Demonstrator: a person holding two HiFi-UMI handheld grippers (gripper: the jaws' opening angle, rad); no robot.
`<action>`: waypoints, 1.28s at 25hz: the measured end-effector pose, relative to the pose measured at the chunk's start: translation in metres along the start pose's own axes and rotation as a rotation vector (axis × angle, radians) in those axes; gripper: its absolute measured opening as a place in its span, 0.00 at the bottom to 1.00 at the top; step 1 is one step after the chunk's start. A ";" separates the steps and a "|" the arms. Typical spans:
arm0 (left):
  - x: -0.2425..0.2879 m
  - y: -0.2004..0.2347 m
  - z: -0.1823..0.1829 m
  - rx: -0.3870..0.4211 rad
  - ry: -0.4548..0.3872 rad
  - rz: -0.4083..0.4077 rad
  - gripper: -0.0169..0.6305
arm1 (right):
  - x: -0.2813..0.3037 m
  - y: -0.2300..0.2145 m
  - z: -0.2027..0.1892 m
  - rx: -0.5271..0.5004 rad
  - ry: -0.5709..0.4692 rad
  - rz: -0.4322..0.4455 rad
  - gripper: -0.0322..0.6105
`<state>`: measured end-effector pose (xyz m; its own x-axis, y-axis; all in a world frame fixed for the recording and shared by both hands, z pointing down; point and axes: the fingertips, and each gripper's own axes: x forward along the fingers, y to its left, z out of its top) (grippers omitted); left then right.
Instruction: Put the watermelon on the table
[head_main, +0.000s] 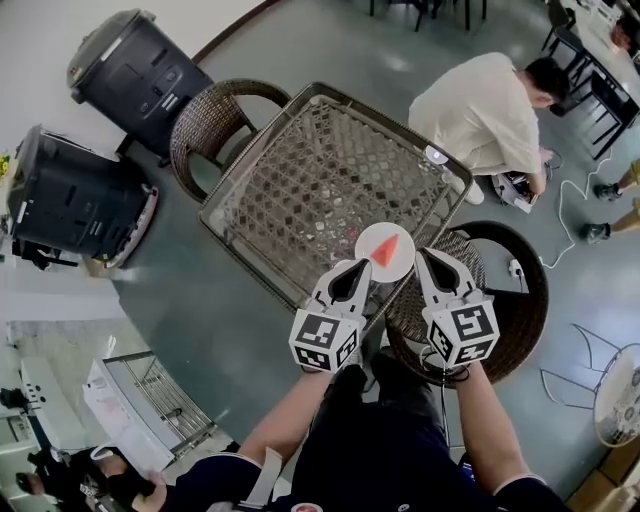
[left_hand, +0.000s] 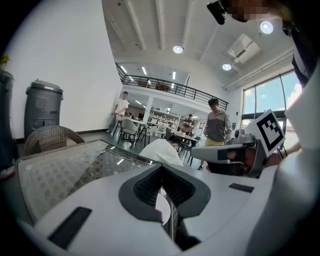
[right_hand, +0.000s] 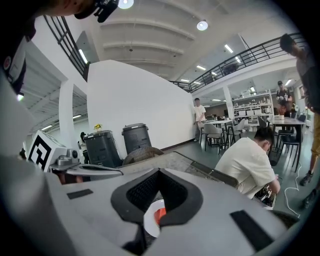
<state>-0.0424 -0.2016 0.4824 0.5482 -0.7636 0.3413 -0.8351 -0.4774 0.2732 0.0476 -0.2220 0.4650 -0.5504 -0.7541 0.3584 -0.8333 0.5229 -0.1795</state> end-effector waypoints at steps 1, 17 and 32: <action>-0.002 -0.004 0.004 0.004 -0.008 -0.010 0.03 | -0.001 0.002 0.001 0.004 -0.006 0.001 0.05; -0.028 -0.023 0.032 -0.030 -0.058 -0.085 0.03 | -0.011 0.030 0.032 0.012 -0.088 0.043 0.05; -0.033 -0.027 0.037 -0.032 -0.058 -0.093 0.03 | -0.019 0.037 0.042 0.008 -0.111 0.044 0.05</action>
<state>-0.0399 -0.1798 0.4307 0.6187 -0.7410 0.2609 -0.7785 -0.5338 0.3301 0.0254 -0.2050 0.4135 -0.5885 -0.7700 0.2463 -0.8083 0.5536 -0.2007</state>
